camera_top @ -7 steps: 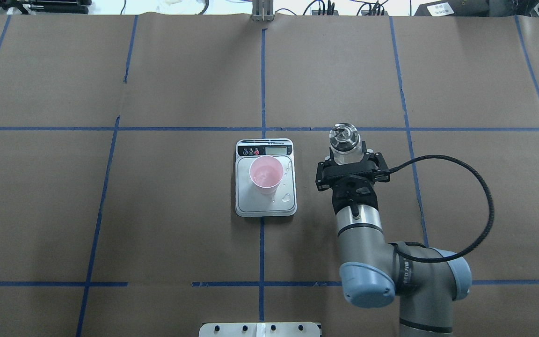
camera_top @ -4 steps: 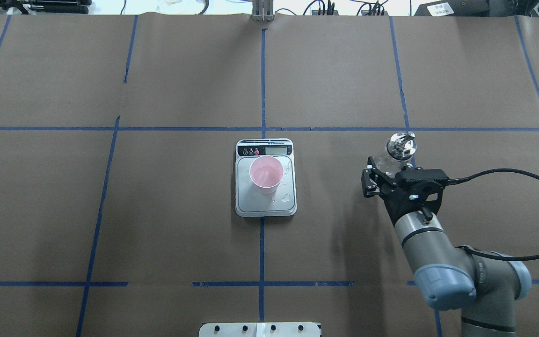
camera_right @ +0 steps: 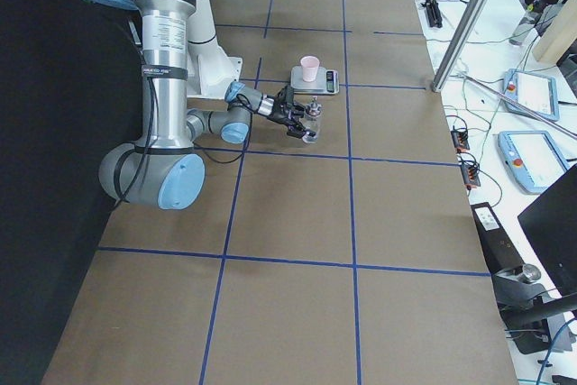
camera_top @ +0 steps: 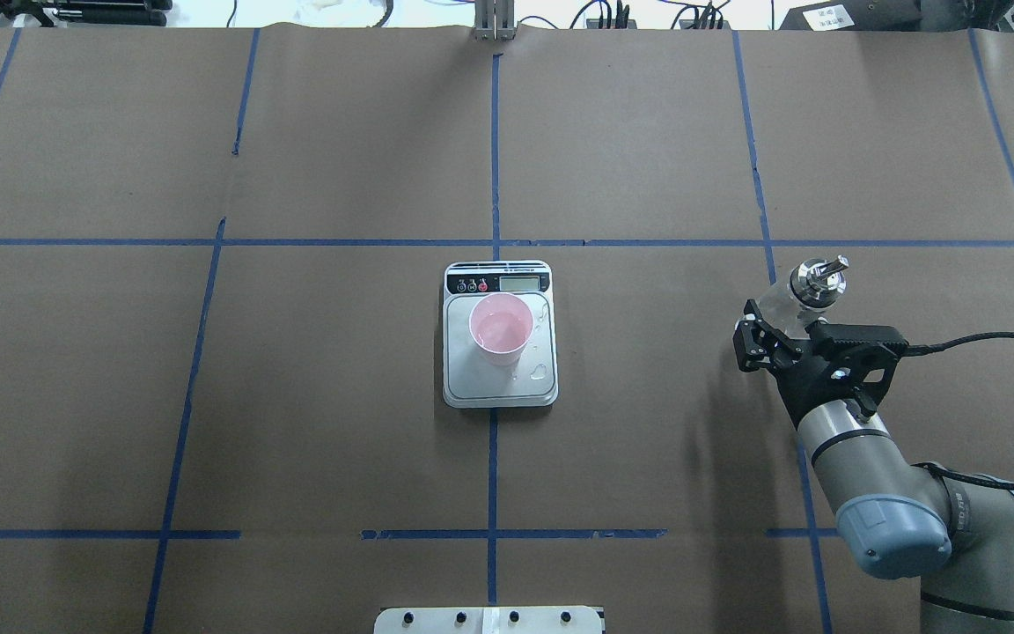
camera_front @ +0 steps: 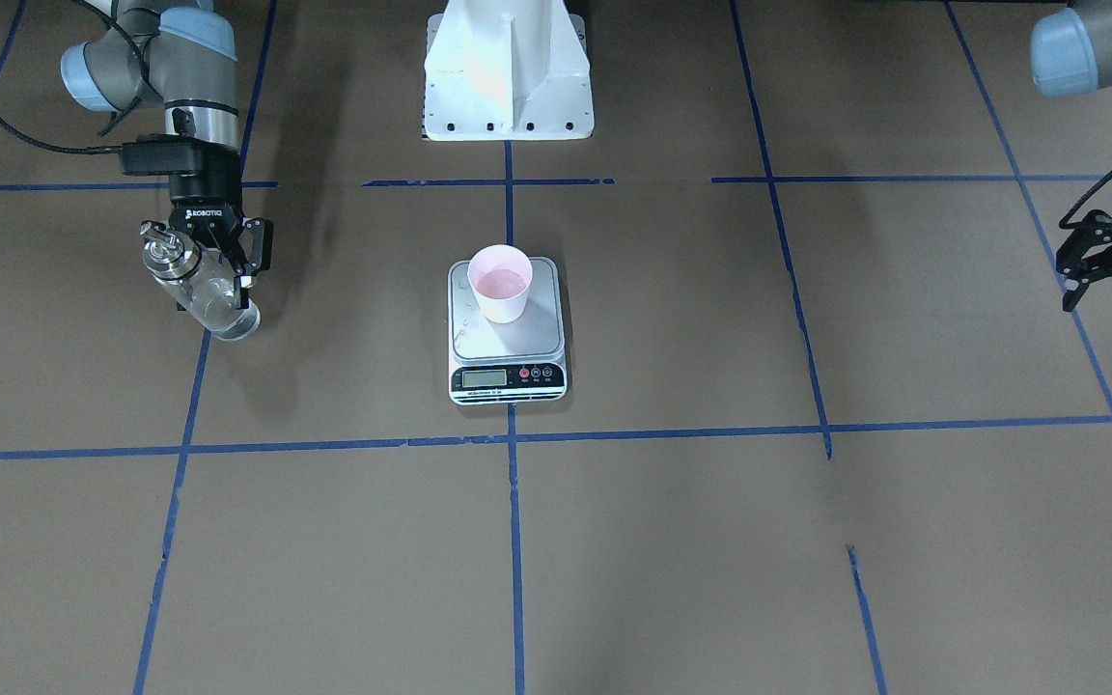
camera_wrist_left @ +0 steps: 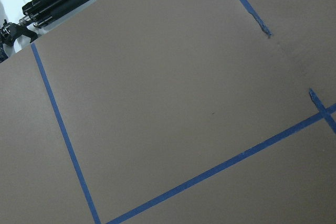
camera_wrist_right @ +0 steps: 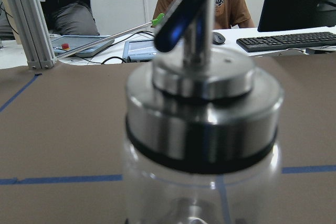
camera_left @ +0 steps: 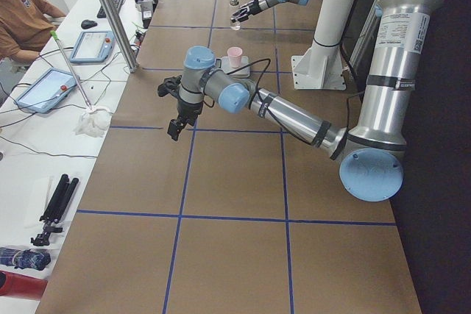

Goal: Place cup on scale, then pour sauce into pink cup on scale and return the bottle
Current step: 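Lower the bottle onto the table with the right gripper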

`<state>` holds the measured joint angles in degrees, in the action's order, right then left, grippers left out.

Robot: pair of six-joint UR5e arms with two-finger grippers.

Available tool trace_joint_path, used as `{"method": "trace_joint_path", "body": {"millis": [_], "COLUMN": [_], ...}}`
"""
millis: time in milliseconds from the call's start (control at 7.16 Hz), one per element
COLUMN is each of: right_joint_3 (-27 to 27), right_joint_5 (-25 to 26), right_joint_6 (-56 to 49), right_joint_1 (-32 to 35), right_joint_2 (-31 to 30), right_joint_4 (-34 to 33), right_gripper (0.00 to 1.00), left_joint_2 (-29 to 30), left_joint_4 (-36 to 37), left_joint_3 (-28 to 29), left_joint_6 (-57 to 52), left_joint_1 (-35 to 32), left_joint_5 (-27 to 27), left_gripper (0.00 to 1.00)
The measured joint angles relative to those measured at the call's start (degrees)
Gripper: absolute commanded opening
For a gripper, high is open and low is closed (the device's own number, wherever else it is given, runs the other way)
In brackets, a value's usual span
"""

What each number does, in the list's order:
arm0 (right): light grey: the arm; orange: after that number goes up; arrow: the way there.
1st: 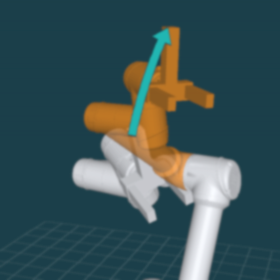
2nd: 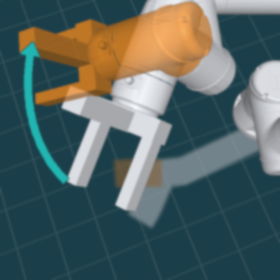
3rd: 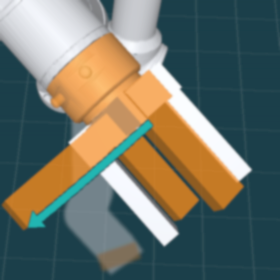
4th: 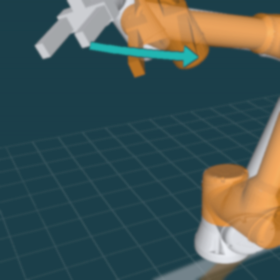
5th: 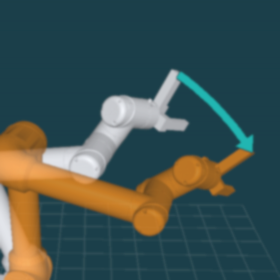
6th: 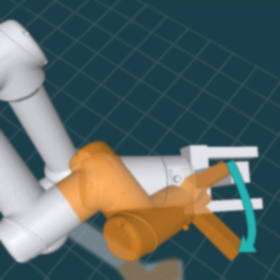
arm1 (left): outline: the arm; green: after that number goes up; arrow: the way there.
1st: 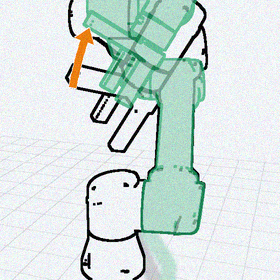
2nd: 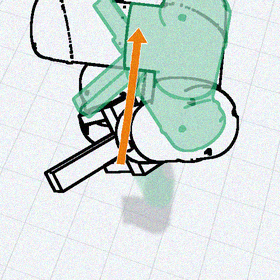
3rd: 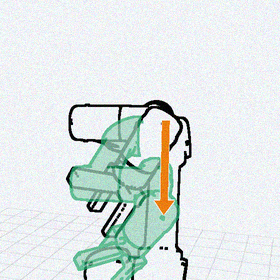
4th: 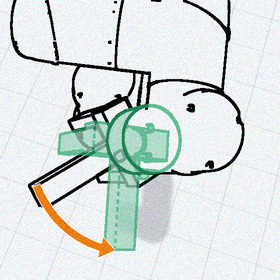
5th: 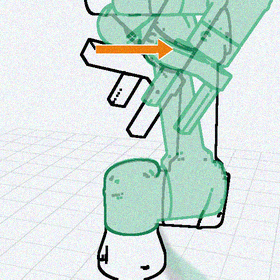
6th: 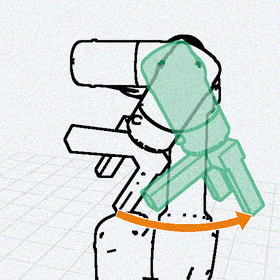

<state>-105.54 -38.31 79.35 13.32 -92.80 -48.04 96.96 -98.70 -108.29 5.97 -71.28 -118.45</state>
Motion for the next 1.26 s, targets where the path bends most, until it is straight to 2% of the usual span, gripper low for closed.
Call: {"method": "trace_joint_path", "body": {"millis": [838, 977, 1117, 1257], "right_joint_3": [3.54, 3.68, 3.72, 3.86], "right_joint_5": [0.0, -0.08, -0.17, -0.21], "right_joint_6": [0.7, 0.71, 0.71, 0.99], "right_joint_1": [-0.05, -0.05, -0.05, -0.04], "right_joint_2": [0.21, 0.33, 0.38, 0.37], "right_joint_4": [0.05, 0.05, 0.05, 0.07], "right_gripper": [0.01, 0.33, 0.99, 1.0], "left_joint_2": [-0.87, -1.0, -1.04, -1.02], "left_joint_4": [0.16, 0.22, 0.23, 0.22], "left_joint_3": [-1.43, -1.58, -1.6, -1.61], "left_joint_6": [0.0, 0.0, 0.0, 0.0], "left_joint_1": [0.0, 0.0, 0.0, 0.0], "left_joint_5": [-0.02, -0.03, 0.0, 0.03], "left_gripper": [1.0, 1.0, 1.0, 1.0]}}
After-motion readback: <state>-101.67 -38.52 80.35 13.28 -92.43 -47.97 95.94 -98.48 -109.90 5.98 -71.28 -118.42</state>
